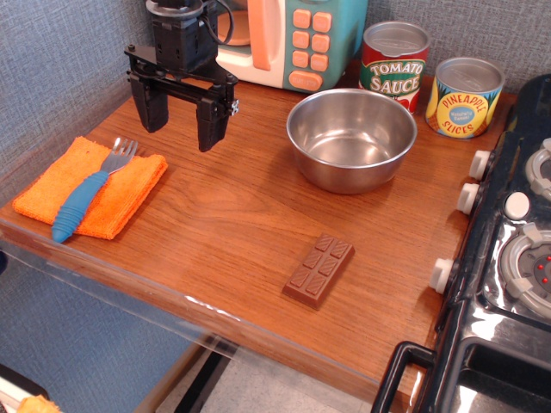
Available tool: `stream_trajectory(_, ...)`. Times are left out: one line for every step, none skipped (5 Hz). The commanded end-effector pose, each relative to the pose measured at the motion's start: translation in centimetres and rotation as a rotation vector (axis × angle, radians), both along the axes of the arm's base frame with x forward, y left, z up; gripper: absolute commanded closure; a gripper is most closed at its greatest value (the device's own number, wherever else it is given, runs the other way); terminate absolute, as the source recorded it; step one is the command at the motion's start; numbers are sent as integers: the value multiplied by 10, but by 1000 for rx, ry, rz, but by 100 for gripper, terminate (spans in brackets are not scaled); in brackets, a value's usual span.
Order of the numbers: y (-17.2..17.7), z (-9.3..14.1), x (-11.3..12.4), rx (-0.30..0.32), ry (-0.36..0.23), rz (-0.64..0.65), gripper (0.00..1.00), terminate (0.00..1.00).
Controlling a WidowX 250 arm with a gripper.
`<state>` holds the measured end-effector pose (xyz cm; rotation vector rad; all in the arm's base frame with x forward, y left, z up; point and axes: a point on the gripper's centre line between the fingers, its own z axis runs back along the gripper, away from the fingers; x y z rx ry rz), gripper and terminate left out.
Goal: Put chocolate into bowl
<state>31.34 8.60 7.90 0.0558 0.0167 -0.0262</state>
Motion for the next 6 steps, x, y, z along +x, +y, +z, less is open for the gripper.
stream_trajectory(0, 0, 0, 0, 0, 0, 0, 0)
stream_trajectory(-31, -1, -17, -43, -18, -55, 0, 0)
stream_trajectory(-62, -6, -32, -42, -22, -119, 0, 0)
stream_trajectory(-95, -11, -43, -25, -32, -197, 0, 0)
stream_trajectory(-127, -20, -47, -13, -32, -236, 0, 0)
stream_trajectory(-151, -26, -48, -3, -30, -270, 0, 0)
